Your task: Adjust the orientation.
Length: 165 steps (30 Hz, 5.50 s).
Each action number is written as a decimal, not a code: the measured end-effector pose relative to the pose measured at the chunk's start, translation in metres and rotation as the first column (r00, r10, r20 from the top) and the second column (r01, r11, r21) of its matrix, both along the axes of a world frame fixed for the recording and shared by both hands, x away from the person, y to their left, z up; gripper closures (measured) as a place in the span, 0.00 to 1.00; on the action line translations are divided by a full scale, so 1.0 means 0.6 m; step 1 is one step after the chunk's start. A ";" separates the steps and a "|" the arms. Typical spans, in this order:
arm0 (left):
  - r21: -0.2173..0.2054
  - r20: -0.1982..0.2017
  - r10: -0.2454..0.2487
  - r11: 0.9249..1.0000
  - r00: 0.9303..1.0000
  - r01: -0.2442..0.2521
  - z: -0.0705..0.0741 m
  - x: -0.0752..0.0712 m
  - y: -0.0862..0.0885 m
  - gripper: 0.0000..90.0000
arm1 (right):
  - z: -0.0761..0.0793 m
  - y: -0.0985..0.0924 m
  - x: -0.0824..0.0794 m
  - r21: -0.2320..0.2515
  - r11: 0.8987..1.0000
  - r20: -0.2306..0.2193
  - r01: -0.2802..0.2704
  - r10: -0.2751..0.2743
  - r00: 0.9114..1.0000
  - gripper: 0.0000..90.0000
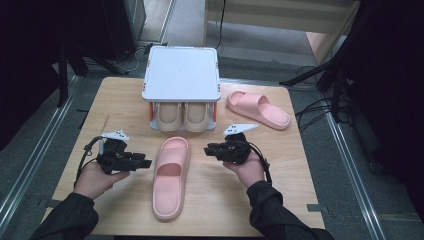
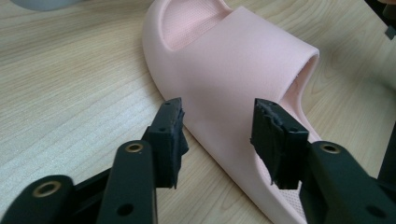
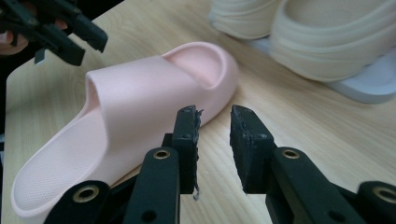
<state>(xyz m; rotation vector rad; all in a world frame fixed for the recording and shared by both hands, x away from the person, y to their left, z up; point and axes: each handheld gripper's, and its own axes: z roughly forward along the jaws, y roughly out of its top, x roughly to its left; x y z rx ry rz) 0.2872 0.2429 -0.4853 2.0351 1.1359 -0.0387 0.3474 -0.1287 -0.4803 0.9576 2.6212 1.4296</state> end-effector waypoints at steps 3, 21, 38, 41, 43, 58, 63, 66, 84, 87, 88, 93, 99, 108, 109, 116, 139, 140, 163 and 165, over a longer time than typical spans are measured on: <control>0.000 -0.002 0.005 1.000 1.000 -0.005 0.001 0.000 0.002 0.57 | 0.007 -0.017 0.007 -0.002 1.000 0.005 0.018 -0.018 1.000 0.81; -0.007 -0.004 0.014 1.000 1.000 -0.014 0.001 0.000 0.008 0.54 | 0.030 -0.132 0.052 0.006 0.986 0.025 0.166 -0.166 0.986 0.80; -0.005 0.011 0.021 1.000 1.000 -0.021 0.004 -0.015 0.014 0.53 | 0.004 -0.205 0.138 0.000 0.964 0.008 0.264 -0.264 0.964 0.75; -0.007 0.010 0.026 1.000 1.000 -0.026 0.004 -0.021 0.015 0.52 | 0.005 -0.214 0.156 0.008 0.960 0.007 0.280 -0.280 0.960 0.71; -0.004 0.010 0.026 1.000 1.000 -0.026 0.004 -0.024 0.016 0.52 | 0.007 -0.220 0.171 -0.003 0.960 -0.005 0.280 -0.280 0.960 0.66; -0.005 -0.004 0.038 0.999 0.999 -0.038 -0.003 -0.030 0.025 0.52 | -0.020 -0.248 0.249 -0.080 0.937 0.018 0.340 -0.339 0.941 0.54; -0.006 -0.010 0.029 1.000 1.000 -0.029 -0.006 -0.028 0.021 0.52 | -0.043 -0.241 0.263 -0.131 0.927 0.041 0.351 -0.349 0.936 0.55; -0.006 -0.011 0.026 1.000 1.000 -0.026 -0.007 -0.026 0.019 0.52 | -0.047 -0.236 0.271 -0.125 0.925 0.024 0.359 -0.359 0.933 0.56; -0.007 -0.015 0.044 0.999 0.999 -0.044 -0.008 -0.025 0.025 0.52 | -0.030 -0.209 0.263 -0.141 0.903 0.063 0.406 -0.401 0.914 0.96; -0.010 -0.019 0.044 0.999 0.999 -0.044 -0.009 -0.023 0.025 0.51 | -0.020 -0.218 0.261 -0.098 0.890 0.007 0.445 -0.446 0.895 0.96; -0.011 -0.020 0.046 0.999 0.999 -0.046 -0.009 -0.022 0.026 0.51 | -0.017 -0.223 0.258 -0.085 0.888 -0.003 0.451 -0.453 0.891 0.96; -0.015 -0.010 0.042 0.999 0.999 -0.042 -0.008 -0.017 0.023 0.51 | 0.001 -0.229 0.241 -0.075 0.884 -0.019 0.461 -0.463 0.886 0.96; -0.016 0.003 0.031 0.999 1.000 -0.031 -0.005 -0.008 0.016 0.51 | 0.029 -0.219 0.199 -0.085 0.895 0.027 0.437 -0.437 0.899 0.96; -0.022 0.015 0.005 1.000 1.000 -0.005 -0.002 0.009 0.004 0.52 | 0.046 -0.196 0.120 -0.101 0.917 0.051 0.386 -0.383 0.922 0.96; -0.023 0.019 0.002 1.000 1.000 -0.002 -0.002 0.011 0.002 0.52 | 0.048 -0.194 0.111 -0.100 0.919 0.057 0.381 -0.377 0.925 0.96; -0.021 0.051 -0.011 1.000 0.999 0.012 0.001 0.021 -0.004 0.53 | 0.051 -0.172 0.054 -0.098 0.937 0.054 0.335 -0.331 0.942 0.96; -0.008 0.112 -0.046 0.999 0.993 0.047 0.006 0.026 -0.023 0.62 | 0.011 -0.057 -0.056 -0.141 0.975 0.012 0.170 -0.170 0.985 0.96; -0.007 0.110 -0.047 0.999 0.993 0.048 0.006 0.026 -0.023 0.62 | 0.007 -0.052 -0.058 -0.148 0.976 0.010 0.161 -0.162 0.987 0.96; 0.004 0.099 -0.069 0.998 0.993 0.069 0.001 0.027 -0.029 0.61 | -0.033 0.017 -0.082 -0.236 0.970 0.011 0.063 -0.062 0.998 0.93; 0.007 0.098 -0.070 0.998 0.993 0.070 0.000 0.027 -0.029 0.61 | -0.035 0.021 -0.084 -0.248 0.967 0.015 0.060 -0.059 0.998 0.92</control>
